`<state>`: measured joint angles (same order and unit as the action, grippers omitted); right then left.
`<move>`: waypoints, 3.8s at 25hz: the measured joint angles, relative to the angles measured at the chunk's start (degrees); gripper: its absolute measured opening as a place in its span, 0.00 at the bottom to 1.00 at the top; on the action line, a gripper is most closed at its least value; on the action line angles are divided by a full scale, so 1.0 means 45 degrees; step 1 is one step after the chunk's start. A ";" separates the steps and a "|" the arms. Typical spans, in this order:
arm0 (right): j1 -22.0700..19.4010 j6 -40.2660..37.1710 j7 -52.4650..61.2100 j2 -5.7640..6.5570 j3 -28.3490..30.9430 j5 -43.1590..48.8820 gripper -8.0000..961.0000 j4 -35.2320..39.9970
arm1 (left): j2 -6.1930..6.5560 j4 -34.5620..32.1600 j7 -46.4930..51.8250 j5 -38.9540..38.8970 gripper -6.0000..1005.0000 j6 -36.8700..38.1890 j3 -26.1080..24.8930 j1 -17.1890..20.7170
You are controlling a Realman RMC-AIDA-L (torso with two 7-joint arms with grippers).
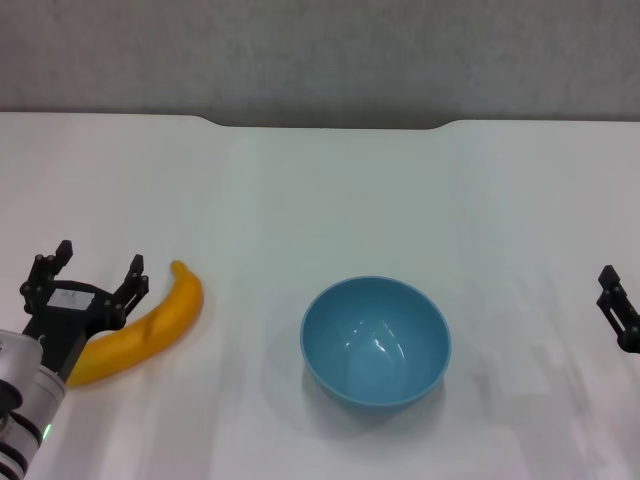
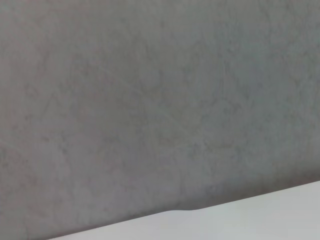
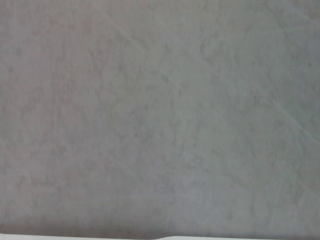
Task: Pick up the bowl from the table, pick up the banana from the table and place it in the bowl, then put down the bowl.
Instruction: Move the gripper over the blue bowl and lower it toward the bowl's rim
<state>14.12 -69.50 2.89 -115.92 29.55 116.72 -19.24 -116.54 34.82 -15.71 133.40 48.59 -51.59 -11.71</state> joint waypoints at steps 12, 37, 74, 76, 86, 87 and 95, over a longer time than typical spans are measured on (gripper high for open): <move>0.0078 -0.0006 0.0002 -0.0002 0.0014 -0.0001 0.74 -0.0076 | 0.0015 0.0018 0.0281 0.0050 0.89 -0.0100 0.0000 -0.0051; 0.2218 0.2208 0.3889 0.0927 0.0194 0.1730 0.73 -0.0450 | 0.0113 0.2587 -0.1480 0.0083 0.89 -0.4428 -0.1648 -0.0666; 1.1086 0.1135 2.3602 0.0182 -0.7792 1.0896 0.71 0.8778 | 0.0040 0.1983 -0.1416 0.0064 0.89 -0.4668 -0.1468 -0.1206; 1.1248 0.1082 2.4232 0.0170 -0.8474 1.0897 0.71 0.8541 | 0.0039 0.1983 -0.1412 0.0068 0.89 -0.4668 -0.1465 -0.1227; 1.1273 0.1133 2.6118 0.0134 -1.0604 1.0916 0.70 0.7954 | 0.0039 0.2001 -0.1400 0.0080 0.89 -0.4667 -0.1464 -0.1407; 1.1262 0.1212 2.6145 0.0111 -1.0681 1.0916 0.70 0.7847 | 0.0039 0.2003 -0.1399 0.0079 0.89 -0.4666 -0.1464 -0.1415; 1.1320 0.3054 2.6373 0.0095 -1.1475 1.0920 0.69 0.6553 | 0.0038 0.2038 -0.1391 0.0074 0.89 -0.4664 -0.1464 -0.1545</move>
<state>65.05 -55.75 121.57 -115.49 -22.09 165.86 10.25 -116.37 43.99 -21.97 133.74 27.60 -58.18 -18.67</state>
